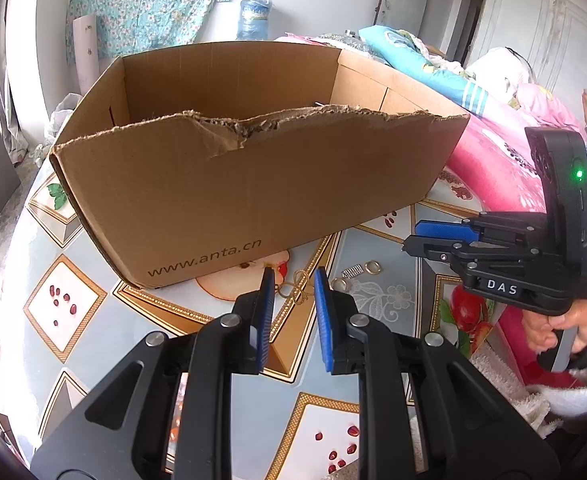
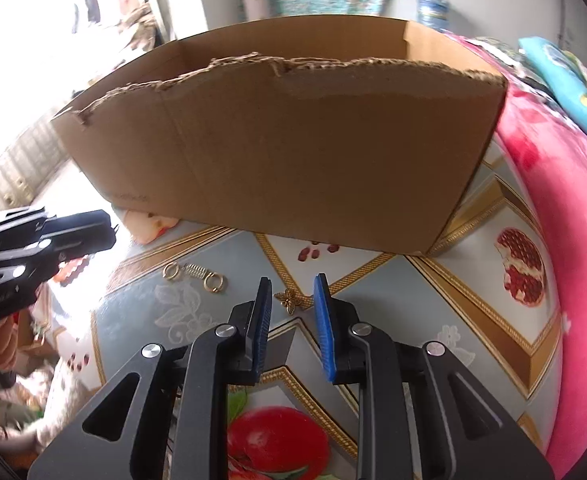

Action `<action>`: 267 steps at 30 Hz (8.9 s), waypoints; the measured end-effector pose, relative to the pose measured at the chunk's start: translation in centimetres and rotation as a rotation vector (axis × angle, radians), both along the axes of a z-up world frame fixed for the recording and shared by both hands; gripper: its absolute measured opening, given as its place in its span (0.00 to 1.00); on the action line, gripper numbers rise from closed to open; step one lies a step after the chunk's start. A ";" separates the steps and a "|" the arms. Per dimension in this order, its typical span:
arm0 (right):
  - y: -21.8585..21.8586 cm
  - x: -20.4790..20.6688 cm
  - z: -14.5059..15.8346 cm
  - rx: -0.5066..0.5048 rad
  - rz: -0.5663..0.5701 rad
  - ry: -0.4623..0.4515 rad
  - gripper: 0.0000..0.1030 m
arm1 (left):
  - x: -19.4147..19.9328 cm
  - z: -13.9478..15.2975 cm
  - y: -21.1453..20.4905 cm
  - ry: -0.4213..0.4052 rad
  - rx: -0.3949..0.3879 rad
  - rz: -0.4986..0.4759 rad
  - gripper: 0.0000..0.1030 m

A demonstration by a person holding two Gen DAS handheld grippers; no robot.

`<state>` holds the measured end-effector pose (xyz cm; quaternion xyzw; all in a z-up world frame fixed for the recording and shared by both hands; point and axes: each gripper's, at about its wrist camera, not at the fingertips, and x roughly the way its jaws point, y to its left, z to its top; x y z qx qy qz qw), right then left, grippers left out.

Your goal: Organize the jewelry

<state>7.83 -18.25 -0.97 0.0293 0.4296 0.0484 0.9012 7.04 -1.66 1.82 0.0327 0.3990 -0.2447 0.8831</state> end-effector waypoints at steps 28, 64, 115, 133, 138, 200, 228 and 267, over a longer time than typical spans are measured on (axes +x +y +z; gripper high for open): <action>0.9 0.1 -0.7 -0.004 -0.057 -0.003 0.12 | -0.4 -0.1 0.6 -0.012 -0.021 0.011 0.18; 0.0 19.0 5.2 0.266 0.142 0.375 0.13 | 15.0 4.8 -1.3 0.279 -0.043 0.012 0.18; -1.2 -3.7 2.0 0.224 0.157 0.001 0.24 | -4.2 2.8 1.5 -0.004 -0.100 -0.006 0.51; -1.2 -2.8 -0.8 0.196 0.091 0.046 0.40 | -2.3 -2.0 -0.9 0.107 0.035 0.059 0.56; -1.5 -2.6 -0.8 0.219 0.083 0.042 0.40 | -2.2 -2.2 -1.2 0.095 0.057 0.061 0.56; -3.3 -2.1 -1.6 0.342 0.117 0.014 0.39 | 1.0 -2.9 -4.3 0.091 -0.036 -0.230 0.20; -2.7 -2.1 -1.5 0.321 0.126 0.008 0.39 | -0.8 -2.9 -6.5 -0.031 0.194 -0.267 0.21; 3.4 0.4 -0.4 -0.091 0.235 -0.036 0.30 | -1.2 -2.9 -3.0 -0.010 0.069 -0.126 0.11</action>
